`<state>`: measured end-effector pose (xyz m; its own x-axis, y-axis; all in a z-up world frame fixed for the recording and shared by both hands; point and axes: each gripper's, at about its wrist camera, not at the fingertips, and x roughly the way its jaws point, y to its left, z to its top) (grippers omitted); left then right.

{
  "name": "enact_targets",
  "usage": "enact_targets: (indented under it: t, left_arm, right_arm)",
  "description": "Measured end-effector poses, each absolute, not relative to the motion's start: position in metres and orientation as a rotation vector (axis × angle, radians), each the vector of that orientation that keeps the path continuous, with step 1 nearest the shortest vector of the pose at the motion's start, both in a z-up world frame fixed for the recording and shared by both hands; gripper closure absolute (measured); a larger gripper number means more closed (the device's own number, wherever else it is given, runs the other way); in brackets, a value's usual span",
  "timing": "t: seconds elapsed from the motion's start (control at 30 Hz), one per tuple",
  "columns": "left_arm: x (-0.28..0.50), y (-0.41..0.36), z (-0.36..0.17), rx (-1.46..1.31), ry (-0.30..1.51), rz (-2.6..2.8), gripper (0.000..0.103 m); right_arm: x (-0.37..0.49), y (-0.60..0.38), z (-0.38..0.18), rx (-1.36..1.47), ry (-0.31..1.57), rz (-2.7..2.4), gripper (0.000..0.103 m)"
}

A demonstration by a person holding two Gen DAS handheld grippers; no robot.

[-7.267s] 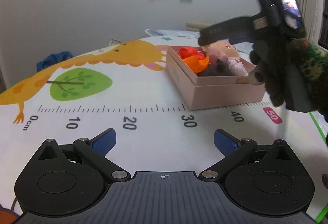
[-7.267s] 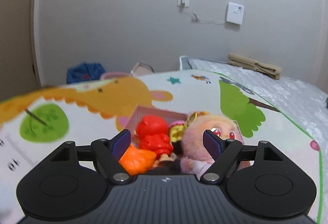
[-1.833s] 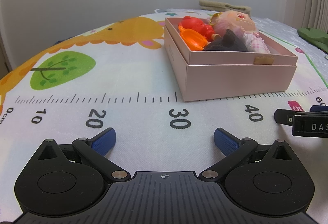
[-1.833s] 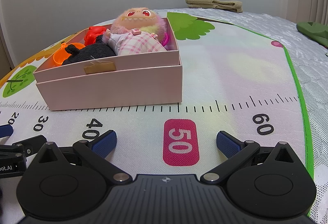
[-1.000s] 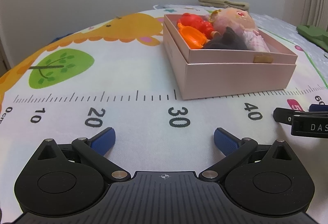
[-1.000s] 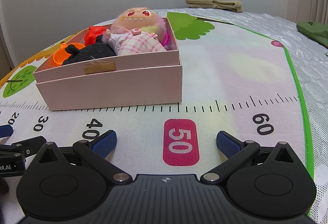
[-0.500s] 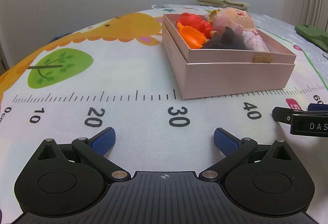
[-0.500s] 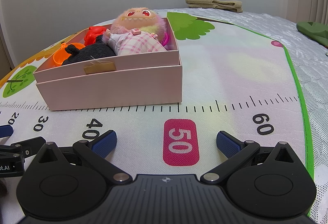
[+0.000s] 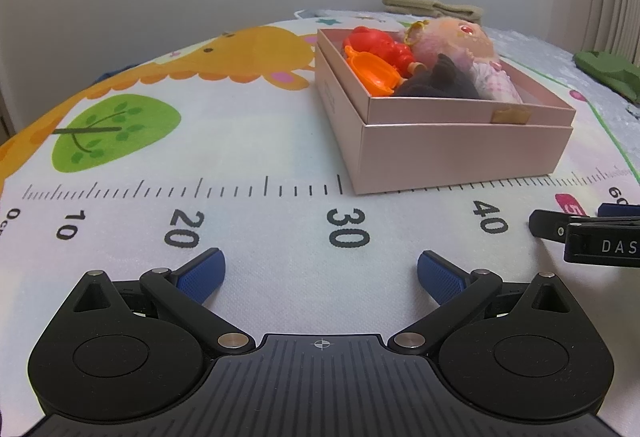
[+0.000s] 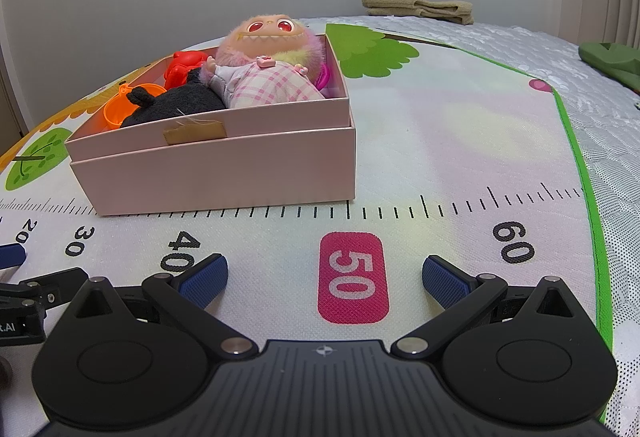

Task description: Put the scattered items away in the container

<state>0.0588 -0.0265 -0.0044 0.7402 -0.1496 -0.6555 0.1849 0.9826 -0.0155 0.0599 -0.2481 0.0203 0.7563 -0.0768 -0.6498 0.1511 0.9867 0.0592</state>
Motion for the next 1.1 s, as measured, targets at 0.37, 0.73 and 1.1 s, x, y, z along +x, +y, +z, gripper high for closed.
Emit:
enact_targets:
  t: [0.37,0.73,1.1]
  left_arm:
    - [0.058,-0.026,-0.005,0.039,0.703,-0.182,0.000]
    - [0.058,-0.026,-0.005,0.047,0.706,-0.182,0.000]
    - [0.058,-0.029,-0.005,0.063,0.710,-0.173,0.000]
  right_arm:
    - [0.064,-0.252,0.019,0.111,0.703,-0.124,0.000]
    - [0.069,-0.257,0.019,0.111,0.703,-0.124,0.000]
    - [0.069,-0.256,0.018,0.112,0.703,-0.124,0.000]
